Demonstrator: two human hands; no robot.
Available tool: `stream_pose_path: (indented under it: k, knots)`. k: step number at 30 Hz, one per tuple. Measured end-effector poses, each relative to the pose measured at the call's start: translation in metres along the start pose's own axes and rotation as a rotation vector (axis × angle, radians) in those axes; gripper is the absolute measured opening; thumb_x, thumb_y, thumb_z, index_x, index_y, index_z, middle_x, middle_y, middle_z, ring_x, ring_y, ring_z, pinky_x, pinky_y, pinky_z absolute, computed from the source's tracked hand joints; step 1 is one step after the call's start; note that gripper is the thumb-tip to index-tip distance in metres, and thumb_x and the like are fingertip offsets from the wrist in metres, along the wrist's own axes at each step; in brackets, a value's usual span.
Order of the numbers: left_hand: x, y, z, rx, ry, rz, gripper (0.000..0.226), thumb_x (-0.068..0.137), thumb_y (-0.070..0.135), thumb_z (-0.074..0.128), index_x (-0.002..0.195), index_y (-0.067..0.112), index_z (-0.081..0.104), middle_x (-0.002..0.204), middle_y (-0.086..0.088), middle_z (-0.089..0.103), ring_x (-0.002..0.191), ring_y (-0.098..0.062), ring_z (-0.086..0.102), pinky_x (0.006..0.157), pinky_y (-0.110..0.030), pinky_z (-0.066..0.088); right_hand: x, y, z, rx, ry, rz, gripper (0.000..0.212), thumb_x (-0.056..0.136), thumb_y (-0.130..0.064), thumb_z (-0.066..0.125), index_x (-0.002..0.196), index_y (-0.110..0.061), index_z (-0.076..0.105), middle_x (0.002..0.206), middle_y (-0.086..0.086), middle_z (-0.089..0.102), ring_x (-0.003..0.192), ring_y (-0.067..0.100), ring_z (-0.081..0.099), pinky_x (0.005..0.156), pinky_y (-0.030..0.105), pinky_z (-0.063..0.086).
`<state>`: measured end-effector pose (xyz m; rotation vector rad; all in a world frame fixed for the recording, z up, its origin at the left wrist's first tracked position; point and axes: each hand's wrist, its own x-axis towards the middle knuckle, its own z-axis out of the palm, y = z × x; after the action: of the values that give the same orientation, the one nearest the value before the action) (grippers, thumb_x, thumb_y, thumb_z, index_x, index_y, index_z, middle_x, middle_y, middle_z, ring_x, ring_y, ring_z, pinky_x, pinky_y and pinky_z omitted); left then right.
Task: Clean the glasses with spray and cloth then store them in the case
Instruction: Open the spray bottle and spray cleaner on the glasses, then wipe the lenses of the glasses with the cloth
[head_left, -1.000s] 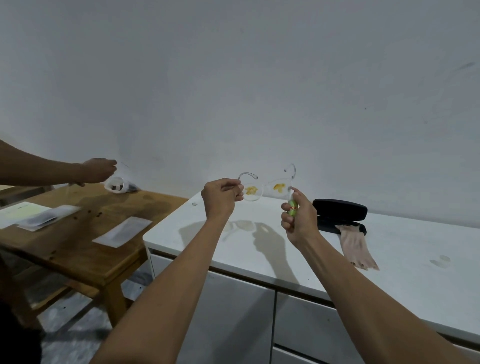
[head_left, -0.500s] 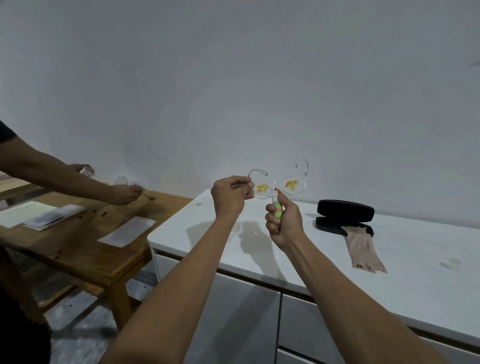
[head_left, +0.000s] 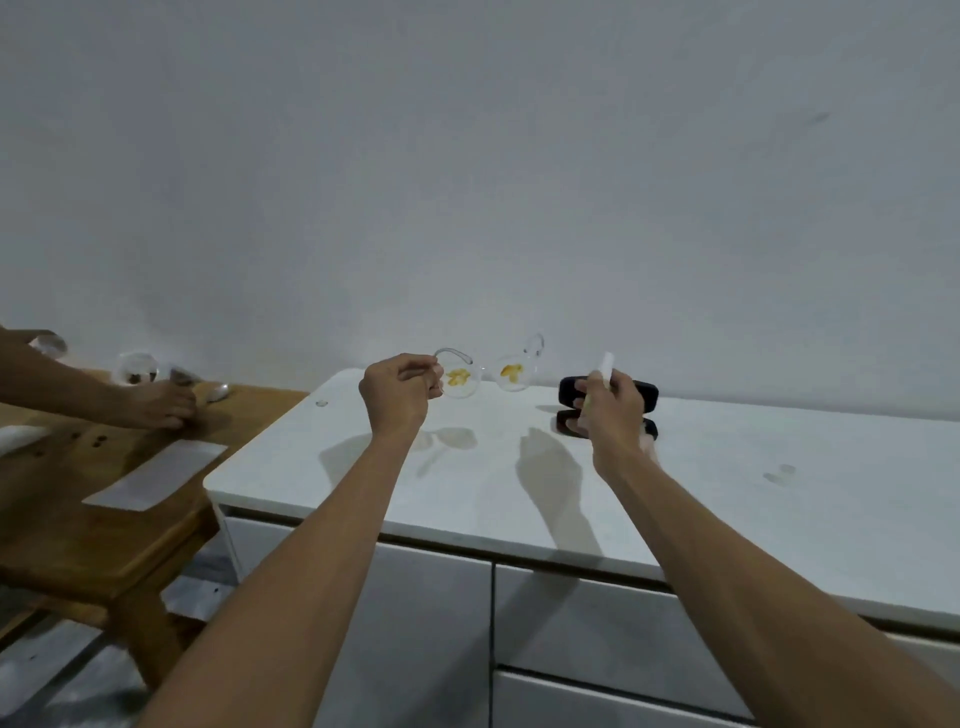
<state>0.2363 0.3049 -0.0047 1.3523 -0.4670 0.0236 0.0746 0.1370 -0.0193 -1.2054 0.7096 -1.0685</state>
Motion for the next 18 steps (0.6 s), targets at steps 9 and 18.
stream_pose_path:
  k: [9,18]
  knots:
    - [-0.020,-0.011,0.069,-0.005,-0.052,0.001,0.008,0.081,-0.008,0.075,0.083,-0.001,0.075,0.071,-0.013,0.070,0.059,-0.019,0.065,0.056,-0.017,0.057,0.032,-0.035,-0.134,-0.247,0.319,-0.211,0.031,0.096,-0.021,0.067,0.125,-0.017,0.061,0.101,0.007,0.066,0.071,0.005,0.058,0.059,0.027,0.053]
    - [-0.046,-0.026,0.125,0.016,-0.140,-0.019,0.013,0.080,-0.006,0.075,0.076,0.007,0.076,0.067,-0.012,0.070,0.051,-0.015,0.063,0.060,-0.024,0.059,0.033,-0.023,-0.230,-0.424,0.480,-0.177,0.036,0.093,-0.019,0.069,0.128,-0.024,0.066,0.099,0.009,0.075,0.090,0.032,0.072,0.086,0.040,0.059]
